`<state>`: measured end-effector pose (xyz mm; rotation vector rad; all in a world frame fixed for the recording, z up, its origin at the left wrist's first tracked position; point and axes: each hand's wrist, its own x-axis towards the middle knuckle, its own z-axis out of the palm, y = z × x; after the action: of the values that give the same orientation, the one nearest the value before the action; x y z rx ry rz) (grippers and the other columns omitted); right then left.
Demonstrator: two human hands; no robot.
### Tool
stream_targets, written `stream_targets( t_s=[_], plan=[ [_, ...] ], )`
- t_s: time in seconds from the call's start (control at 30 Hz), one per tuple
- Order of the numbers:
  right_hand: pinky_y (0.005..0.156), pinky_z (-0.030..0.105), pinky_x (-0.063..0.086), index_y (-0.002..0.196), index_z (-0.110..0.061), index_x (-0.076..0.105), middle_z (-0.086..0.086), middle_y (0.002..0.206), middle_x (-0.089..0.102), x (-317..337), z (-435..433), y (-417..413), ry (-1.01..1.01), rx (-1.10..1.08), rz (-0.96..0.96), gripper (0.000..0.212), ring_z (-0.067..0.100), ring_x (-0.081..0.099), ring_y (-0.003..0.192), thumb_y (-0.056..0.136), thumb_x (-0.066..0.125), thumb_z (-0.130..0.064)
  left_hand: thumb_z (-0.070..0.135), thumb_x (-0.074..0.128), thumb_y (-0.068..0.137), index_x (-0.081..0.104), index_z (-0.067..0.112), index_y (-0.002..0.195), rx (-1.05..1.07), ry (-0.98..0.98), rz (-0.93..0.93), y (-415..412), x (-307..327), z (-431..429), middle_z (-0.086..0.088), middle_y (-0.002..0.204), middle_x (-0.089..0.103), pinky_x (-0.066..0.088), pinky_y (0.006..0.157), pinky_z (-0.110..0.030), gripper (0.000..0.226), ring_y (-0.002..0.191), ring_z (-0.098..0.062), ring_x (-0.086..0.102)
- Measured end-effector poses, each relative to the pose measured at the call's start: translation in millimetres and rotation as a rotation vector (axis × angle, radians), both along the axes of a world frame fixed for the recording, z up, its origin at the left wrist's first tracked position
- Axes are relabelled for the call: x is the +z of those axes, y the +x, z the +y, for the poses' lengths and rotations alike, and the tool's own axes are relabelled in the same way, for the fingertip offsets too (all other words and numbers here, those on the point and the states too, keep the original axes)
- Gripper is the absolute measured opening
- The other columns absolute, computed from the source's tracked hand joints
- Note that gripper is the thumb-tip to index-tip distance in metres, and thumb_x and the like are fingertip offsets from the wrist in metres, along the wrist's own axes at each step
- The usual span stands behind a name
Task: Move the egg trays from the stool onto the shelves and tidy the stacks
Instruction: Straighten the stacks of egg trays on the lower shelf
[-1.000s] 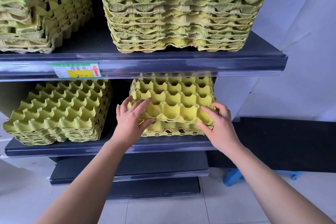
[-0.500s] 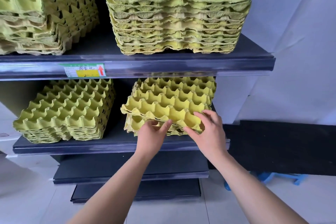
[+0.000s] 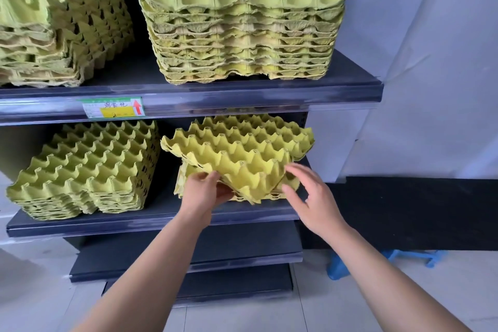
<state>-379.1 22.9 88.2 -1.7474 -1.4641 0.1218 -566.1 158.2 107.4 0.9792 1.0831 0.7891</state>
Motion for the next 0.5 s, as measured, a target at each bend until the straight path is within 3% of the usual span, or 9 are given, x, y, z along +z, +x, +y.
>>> stream_targets(
  t_s=[0.1, 0.23, 0.37, 0.5],
  plan=[
    [0.115, 0.03, 0.019, 0.144, -0.018, 0.039, -0.002, 0.153, 0.029, 2, 11, 17, -0.097, -0.078, -0.19, 0.055, 0.012, 0.022, 0.141, 0.093, 0.058, -0.02, 0.013, 0.049, 0.098, 0.06, -0.002, 0.109, -0.047, -0.014, -0.014, -21, 5, 16, -0.024, 0.097, 0.07, 0.059, 0.064, -0.035, 0.022, 0.086, -0.033, 0.071],
    [0.118, 0.039, 0.015, 0.147, -0.022, 0.032, 0.0, 0.158, 0.016, 10, 29, 32, -0.19, -0.065, -0.273, 0.066, 0.018, 0.011, 0.145, 0.089, 0.063, -0.026, 0.014, 0.046, 0.1, 0.063, 0.001, 0.103, -0.136, 0.039, 0.013, -38, 10, 34, -0.015, 0.084, 0.074, 0.058, 0.058, -0.031, 0.022, 0.074, -0.025, 0.072],
    [0.118, 0.04, 0.012, 0.146, -0.025, 0.034, 0.0, 0.153, 0.031, 19, 47, 38, -0.332, -0.018, -0.425, 0.067, 0.019, 0.019, 0.143, 0.087, 0.065, -0.033, 0.014, 0.045, 0.101, 0.062, 0.001, 0.11, -0.222, 0.06, 0.042, -49, 13, 52, -0.015, 0.092, 0.073, 0.059, 0.061, -0.033, 0.024, 0.076, -0.025, 0.072],
    [0.111, 0.037, 0.024, 0.135, -0.028, 0.05, -0.004, 0.138, 0.052, 24, 58, 32, -0.342, -0.02, -0.428, 0.053, 0.019, 0.044, 0.127, 0.086, 0.066, -0.033, 0.02, 0.045, 0.102, 0.059, 0.001, 0.12, -0.238, 0.085, 0.07, -51, 12, 67, -0.016, 0.099, 0.071, 0.058, 0.063, -0.035, 0.03, 0.078, -0.025, 0.07]
  ],
)
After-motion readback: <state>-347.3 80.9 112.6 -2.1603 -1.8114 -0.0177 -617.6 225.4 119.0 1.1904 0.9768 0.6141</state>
